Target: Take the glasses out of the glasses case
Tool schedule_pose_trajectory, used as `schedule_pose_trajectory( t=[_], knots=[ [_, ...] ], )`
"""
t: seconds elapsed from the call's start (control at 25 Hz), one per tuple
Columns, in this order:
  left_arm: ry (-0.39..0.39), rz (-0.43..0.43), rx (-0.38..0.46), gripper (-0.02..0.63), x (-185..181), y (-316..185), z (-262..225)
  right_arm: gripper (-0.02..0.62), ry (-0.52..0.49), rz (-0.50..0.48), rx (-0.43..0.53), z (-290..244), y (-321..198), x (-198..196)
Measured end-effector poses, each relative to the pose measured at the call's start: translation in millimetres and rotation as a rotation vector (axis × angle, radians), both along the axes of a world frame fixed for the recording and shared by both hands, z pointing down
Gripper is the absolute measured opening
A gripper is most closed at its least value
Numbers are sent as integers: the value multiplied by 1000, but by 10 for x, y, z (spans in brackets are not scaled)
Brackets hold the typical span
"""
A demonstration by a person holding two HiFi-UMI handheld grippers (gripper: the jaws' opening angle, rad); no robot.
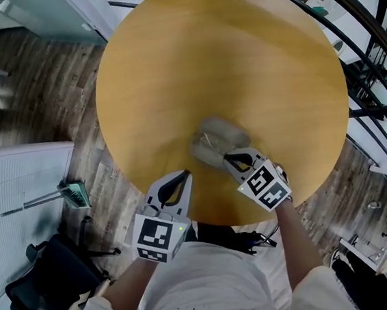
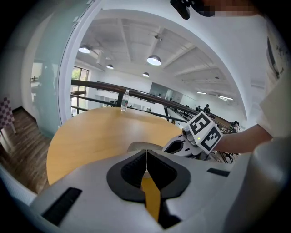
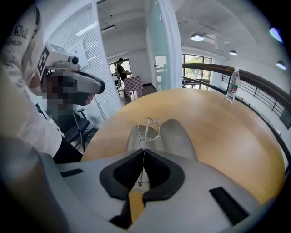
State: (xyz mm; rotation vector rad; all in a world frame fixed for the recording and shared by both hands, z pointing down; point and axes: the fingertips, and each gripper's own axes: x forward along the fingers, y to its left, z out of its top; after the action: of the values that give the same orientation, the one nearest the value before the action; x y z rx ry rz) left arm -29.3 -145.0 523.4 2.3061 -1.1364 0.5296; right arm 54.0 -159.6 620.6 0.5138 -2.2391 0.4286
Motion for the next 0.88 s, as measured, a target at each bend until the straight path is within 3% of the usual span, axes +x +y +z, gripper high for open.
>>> schedule_pose_trajectory(
  t=[0.4,0.68,0.88],
  knots=[
    [-30,59,100,25,23,156,-324,32,-110,130,53,-603,155,48],
    [23,72,119,25,78,283,-567,32,-186,229,136,-1223,396,48],
    [36,91,147,25,115,361,-738,32,-294,314,168,-1613,588,11]
  ],
)
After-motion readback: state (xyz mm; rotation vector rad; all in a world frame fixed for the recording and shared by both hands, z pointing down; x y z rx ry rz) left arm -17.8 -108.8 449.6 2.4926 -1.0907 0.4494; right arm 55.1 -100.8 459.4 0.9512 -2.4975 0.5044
